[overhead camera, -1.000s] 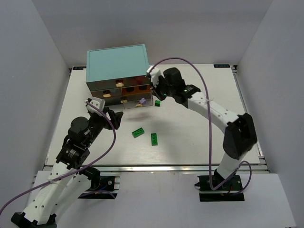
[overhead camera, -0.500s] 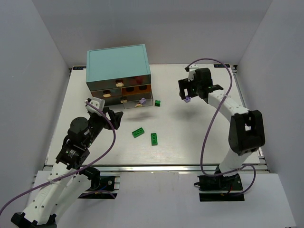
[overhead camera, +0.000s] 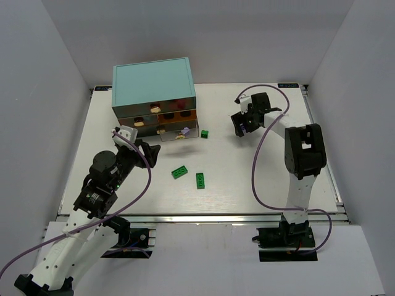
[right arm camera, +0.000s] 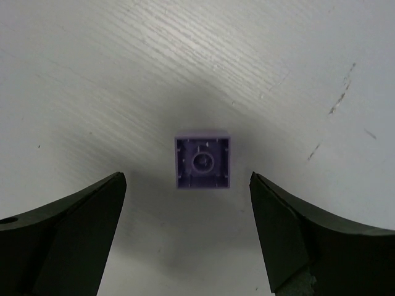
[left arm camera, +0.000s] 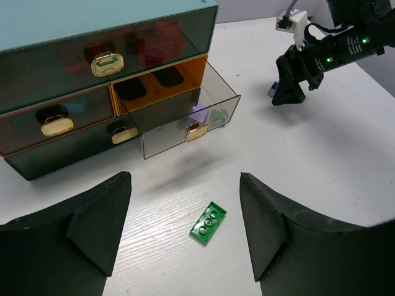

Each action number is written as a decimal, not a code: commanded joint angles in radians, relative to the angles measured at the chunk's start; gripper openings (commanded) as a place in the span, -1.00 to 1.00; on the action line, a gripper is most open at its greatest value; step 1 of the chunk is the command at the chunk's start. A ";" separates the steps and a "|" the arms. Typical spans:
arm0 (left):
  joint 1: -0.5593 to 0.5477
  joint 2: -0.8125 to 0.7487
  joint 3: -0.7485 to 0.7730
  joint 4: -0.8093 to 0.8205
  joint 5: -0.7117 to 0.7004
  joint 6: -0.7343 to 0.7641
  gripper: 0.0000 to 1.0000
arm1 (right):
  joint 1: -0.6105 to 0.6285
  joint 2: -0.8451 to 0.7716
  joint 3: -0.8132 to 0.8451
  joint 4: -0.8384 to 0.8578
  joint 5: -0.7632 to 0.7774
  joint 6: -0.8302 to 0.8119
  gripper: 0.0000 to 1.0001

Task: Sort the legos into containers by color

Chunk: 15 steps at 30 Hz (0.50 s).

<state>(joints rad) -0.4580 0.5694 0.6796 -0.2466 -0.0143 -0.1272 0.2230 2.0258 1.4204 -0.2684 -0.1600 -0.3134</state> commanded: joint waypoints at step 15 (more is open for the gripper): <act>0.005 0.007 -0.003 0.017 0.013 0.005 0.61 | -0.004 0.065 0.115 -0.015 -0.029 -0.062 -0.09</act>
<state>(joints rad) -0.4580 0.5800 0.6796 -0.2466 -0.0143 -0.1276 0.2237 2.1170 1.5166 -0.2813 -0.1646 -0.3580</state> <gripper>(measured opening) 0.805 0.492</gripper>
